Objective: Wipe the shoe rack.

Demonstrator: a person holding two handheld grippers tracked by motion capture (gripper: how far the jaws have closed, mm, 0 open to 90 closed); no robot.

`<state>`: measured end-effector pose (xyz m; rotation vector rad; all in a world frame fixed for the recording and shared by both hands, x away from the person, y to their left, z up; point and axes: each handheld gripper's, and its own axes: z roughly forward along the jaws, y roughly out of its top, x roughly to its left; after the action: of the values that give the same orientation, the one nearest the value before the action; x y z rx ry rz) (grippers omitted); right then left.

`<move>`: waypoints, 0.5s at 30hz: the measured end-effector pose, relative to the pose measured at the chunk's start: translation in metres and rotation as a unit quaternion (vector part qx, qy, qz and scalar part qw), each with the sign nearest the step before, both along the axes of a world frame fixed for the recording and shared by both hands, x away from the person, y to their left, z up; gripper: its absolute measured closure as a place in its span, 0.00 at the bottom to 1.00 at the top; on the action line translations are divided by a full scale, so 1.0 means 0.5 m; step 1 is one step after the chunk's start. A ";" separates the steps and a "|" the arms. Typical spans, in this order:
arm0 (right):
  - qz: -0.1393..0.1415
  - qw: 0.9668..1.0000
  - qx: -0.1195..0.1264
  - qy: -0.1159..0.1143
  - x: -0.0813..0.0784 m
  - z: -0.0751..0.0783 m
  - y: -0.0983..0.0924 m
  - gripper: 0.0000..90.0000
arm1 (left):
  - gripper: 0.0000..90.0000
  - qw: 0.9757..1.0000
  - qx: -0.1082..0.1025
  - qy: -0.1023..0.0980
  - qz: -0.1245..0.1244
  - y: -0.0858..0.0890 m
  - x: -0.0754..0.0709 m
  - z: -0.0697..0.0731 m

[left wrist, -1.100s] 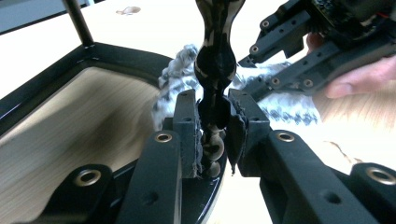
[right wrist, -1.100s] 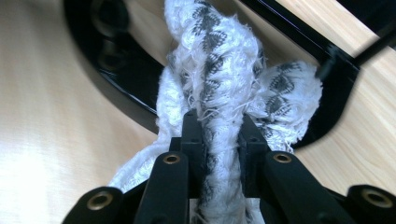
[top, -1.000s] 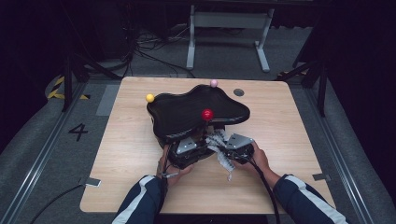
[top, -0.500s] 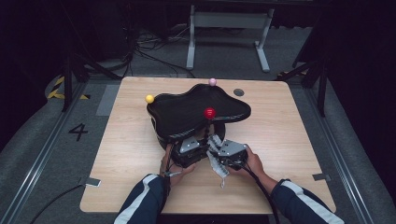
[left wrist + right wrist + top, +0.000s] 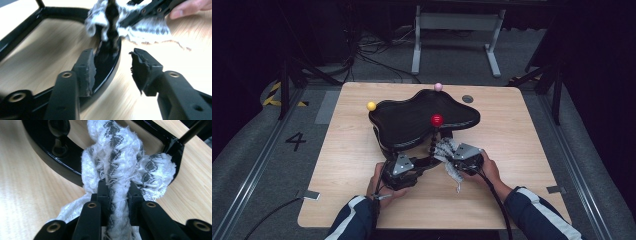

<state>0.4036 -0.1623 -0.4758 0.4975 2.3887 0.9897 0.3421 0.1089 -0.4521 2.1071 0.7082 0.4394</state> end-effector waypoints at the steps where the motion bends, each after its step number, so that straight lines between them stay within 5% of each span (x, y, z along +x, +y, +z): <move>1: 0.000 1.000 0.000 0.000 0.002 0.000 0.000 0.86 | 0.52 1.000 0.001 0.004 0.006 0.010 0.000 0.000; 11: -0.015 1.000 0.000 0.000 0.022 -0.004 -0.006 0.86 | 0.41 0.996 0.037 0.034 0.072 0.135 0.018 -0.018; 15: -0.018 1.000 -0.001 -0.001 0.027 -0.006 -0.010 0.86 | 0.37 0.993 0.029 0.049 0.106 0.180 0.043 -0.026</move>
<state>0.4171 -0.1675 -0.4787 0.5361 2.3713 0.9724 0.3636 0.1990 -0.4650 2.1286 0.9932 0.4785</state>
